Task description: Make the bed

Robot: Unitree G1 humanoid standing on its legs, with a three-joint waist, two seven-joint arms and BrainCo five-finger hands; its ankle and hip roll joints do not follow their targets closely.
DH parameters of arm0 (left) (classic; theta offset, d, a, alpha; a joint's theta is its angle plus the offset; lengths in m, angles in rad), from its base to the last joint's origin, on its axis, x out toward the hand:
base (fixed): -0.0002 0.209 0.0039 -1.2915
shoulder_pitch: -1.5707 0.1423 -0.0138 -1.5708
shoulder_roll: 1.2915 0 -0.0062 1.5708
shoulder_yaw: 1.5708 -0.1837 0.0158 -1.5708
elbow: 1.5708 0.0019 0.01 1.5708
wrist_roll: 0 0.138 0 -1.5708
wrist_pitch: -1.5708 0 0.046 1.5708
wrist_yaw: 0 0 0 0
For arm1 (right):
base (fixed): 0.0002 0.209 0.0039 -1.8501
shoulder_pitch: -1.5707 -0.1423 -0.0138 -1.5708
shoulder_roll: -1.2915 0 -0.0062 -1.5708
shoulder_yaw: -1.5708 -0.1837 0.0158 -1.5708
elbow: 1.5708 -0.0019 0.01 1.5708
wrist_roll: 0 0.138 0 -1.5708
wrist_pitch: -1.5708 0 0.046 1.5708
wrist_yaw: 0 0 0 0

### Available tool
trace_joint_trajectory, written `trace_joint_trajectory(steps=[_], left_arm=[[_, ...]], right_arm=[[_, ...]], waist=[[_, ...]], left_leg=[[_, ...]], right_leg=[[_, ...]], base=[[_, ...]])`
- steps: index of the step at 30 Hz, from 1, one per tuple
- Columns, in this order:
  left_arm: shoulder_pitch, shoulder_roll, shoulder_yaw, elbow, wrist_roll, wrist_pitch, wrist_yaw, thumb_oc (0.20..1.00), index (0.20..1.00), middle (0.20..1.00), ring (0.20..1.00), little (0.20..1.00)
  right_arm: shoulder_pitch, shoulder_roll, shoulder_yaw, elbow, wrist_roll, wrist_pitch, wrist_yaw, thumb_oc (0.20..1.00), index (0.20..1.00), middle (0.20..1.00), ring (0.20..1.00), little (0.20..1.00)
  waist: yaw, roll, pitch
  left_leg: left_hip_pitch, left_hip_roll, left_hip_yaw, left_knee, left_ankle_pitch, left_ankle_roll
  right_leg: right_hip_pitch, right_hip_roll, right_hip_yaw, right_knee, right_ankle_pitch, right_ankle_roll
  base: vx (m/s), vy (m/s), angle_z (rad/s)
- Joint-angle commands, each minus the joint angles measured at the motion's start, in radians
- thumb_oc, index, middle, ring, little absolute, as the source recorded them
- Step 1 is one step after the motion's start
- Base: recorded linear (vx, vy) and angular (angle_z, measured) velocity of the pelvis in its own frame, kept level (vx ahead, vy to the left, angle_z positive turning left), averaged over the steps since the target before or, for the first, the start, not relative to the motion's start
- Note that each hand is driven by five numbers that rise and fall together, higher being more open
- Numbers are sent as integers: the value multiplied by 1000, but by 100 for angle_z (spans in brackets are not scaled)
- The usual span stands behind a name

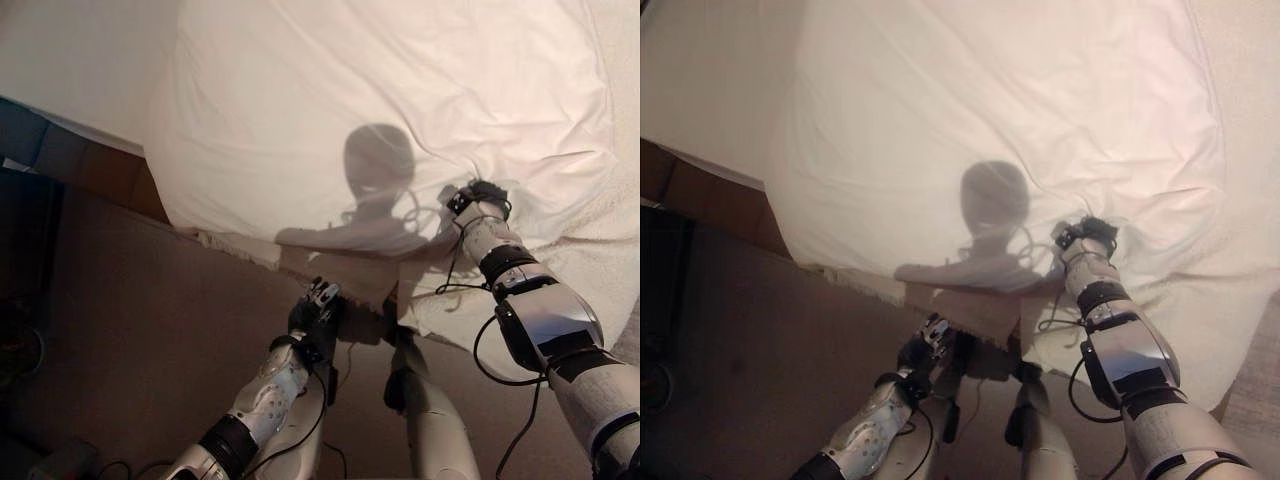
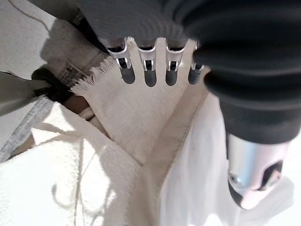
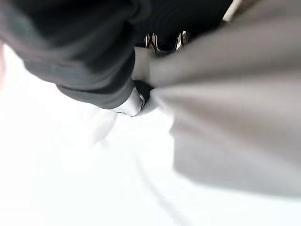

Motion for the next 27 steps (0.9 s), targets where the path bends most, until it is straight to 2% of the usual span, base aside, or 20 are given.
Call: trace_joint_trajectory(steps=[1,4,6,12,14,20,27], left_arm=[[25,7,5,-83,-24,-19,-11,1000,1000,1000,1000,1000],[19,-2,8,-74,-39,-16,-12,1000,1000,1000,1000,1000],[2,-21,9,-66,-66,-20,-9,1000,1000,1000,1000,1000],[-38,-53,-11,-60,-127,-11,-16,1000,1000,1000,1000,1000],[-55,-81,-13,-53,-185,-10,-24,1000,1000,1000,1000,1000],[-105,-129,-18,-25,-265,-14,-32,1000,1000,1000,1000,1000],[-218,-215,35,99,-325,-28,-3,1000,1000,1000,1000,1000]], right_arm=[[-66,28,23,-169,10,-126,10,200,200,200,200,200],[4,44,32,-350,-33,-168,-11,200,200,200,200,200],[103,50,40,-529,-84,-196,-5,200,200,200,200,200],[256,43,55,-748,-163,-202,14,200,200,200,200,200],[335,44,67,-831,-186,-190,39,200,200,200,200,200],[437,33,77,-914,-228,-160,67,200,200,200,200,200],[530,41,83,-978,-218,-147,102,200,200,200,200,200]], waist=[[12,-41,-13],[-6,-63,-27],[-34,-84,-46],[-72,-105,-79],[-91,-117,-95],[-117,-131,-126],[-149,-135,-169]], left_leg=[[69,-69,49,-19,-78,-18],[86,-65,68,-16,-83,-16],[107,-65,86,-16,-91,-13],[144,-67,110,-17,-99,-6],[173,-65,126,-15,-111,-1],[212,-63,144,-13,-120,1],[235,-61,141,-23,-118,-5]], right_leg=[[14,-44,71,195,-76,45],[30,-39,90,184,-66,46],[49,-35,106,172,-59,49],[81,-31,130,158,-49,53],[99,-26,146,154,-51,55],[125,-17,167,153,-56,55],[139,-16,164,158,-66,54]], base=[[-23,19,-5],[-36,32,-3],[-27,39,-16],[-9,20,-17],[13,7,-22],[20,-11,-18],[12,-11,-1]])
